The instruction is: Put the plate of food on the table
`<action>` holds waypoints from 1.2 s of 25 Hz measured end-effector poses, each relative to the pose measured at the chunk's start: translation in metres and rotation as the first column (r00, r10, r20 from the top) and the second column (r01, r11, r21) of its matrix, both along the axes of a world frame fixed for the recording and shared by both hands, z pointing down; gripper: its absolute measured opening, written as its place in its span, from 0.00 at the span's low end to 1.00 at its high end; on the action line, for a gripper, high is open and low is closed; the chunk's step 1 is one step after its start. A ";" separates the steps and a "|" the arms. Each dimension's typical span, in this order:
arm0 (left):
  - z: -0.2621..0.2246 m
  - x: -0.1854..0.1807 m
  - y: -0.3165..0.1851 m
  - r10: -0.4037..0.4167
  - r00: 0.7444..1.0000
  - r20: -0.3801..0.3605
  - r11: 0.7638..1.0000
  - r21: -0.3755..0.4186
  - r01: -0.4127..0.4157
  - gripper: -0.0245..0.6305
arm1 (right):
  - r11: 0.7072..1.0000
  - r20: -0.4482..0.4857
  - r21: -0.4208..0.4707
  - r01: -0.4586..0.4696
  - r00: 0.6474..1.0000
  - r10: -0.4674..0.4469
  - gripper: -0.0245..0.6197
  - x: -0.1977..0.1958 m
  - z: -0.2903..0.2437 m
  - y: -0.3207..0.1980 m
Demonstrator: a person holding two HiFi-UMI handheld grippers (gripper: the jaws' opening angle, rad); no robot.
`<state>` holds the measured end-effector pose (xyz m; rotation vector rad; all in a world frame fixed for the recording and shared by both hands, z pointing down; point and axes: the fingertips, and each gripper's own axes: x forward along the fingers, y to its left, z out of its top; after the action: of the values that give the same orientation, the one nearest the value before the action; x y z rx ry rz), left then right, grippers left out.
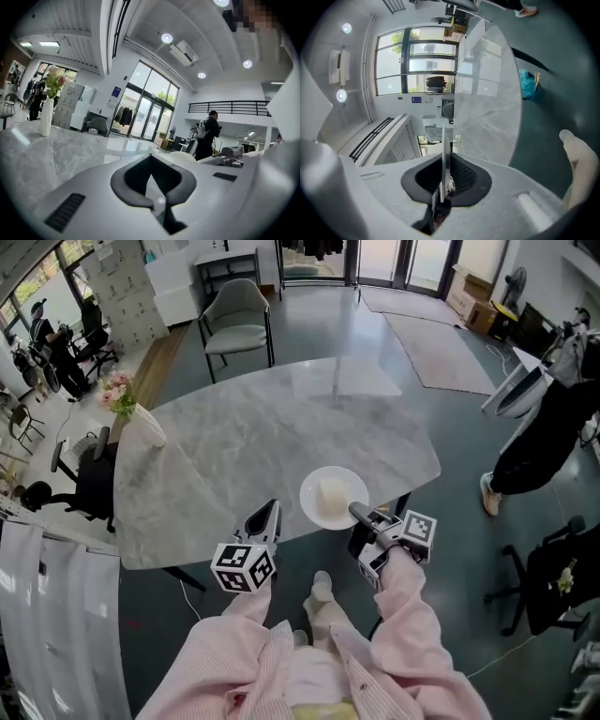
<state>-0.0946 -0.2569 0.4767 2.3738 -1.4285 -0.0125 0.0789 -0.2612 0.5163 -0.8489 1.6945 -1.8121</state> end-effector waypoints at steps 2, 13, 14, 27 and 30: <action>0.003 0.005 -0.020 -0.009 1.000 -0.005 1.000 -0.016 0.009 0.03 | 1.000 -0.005 -0.003 0.010 1.000 -0.010 0.08 0.003 0.003 -0.021; 0.039 0.032 -0.111 -0.040 0.999 -0.020 0.992 -0.117 0.037 0.03 | 0.999 -0.050 0.001 0.039 0.998 -0.039 0.08 0.025 0.043 -0.120; 0.043 0.033 -0.115 -0.040 0.999 -0.019 0.991 -0.129 0.037 0.03 | 0.999 -0.054 0.003 0.038 0.998 -0.038 0.08 0.026 0.047 -0.127; 0.112 0.044 -0.151 -0.027 1.000 -0.009 0.950 -0.311 0.023 0.03 | 0.999 -0.059 -0.041 -0.010 0.998 0.007 0.08 0.025 0.104 -0.177; 0.124 0.044 -0.157 -0.027 1.000 -0.014 0.940 -0.341 0.021 0.03 | 0.995 -0.072 -0.095 -0.029 0.997 0.022 0.08 0.024 0.116 -0.180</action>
<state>-0.0506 -0.4142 0.6008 2.0674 -1.3282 0.1916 0.1026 -0.4409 0.6325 -0.9820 1.6429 -1.8800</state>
